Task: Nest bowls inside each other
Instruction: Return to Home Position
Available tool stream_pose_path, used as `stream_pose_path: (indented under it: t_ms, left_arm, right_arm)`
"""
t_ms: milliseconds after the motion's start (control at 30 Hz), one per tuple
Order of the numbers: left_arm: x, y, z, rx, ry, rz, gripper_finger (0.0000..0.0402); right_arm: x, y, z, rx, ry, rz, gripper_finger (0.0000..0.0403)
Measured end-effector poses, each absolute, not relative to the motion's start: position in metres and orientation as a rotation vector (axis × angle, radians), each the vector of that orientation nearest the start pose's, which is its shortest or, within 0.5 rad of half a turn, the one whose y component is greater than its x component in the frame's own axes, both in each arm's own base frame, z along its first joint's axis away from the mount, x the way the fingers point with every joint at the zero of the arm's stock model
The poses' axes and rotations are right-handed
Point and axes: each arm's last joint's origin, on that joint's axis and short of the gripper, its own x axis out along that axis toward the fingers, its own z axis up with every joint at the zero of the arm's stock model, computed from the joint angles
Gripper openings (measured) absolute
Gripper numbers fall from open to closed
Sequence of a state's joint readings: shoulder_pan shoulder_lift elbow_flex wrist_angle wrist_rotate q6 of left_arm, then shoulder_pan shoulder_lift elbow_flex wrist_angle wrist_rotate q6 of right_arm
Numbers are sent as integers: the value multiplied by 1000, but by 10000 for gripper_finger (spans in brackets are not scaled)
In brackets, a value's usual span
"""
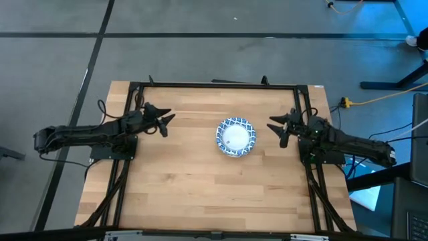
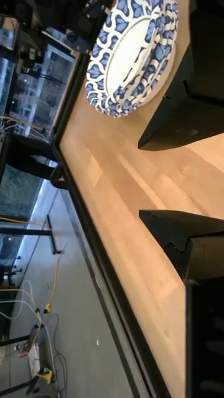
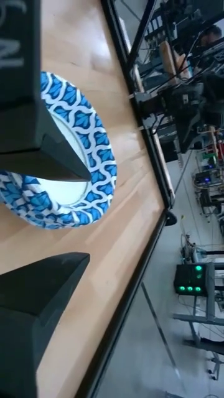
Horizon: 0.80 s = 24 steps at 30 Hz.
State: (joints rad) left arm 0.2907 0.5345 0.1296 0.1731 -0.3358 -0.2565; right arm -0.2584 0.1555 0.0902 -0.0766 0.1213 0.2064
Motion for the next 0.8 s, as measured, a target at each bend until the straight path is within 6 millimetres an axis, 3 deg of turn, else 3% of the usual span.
stream_pose_path:
  t_ms: [433,800]
  left_arm:
    - [111,44,145,-318,134,678,160]
    - [108,43,139,-357,191,704,160]
  right_arm:
    - [94,-28,167,235,44,-377,198]
    - [94,-28,167,238,44,-378,198]
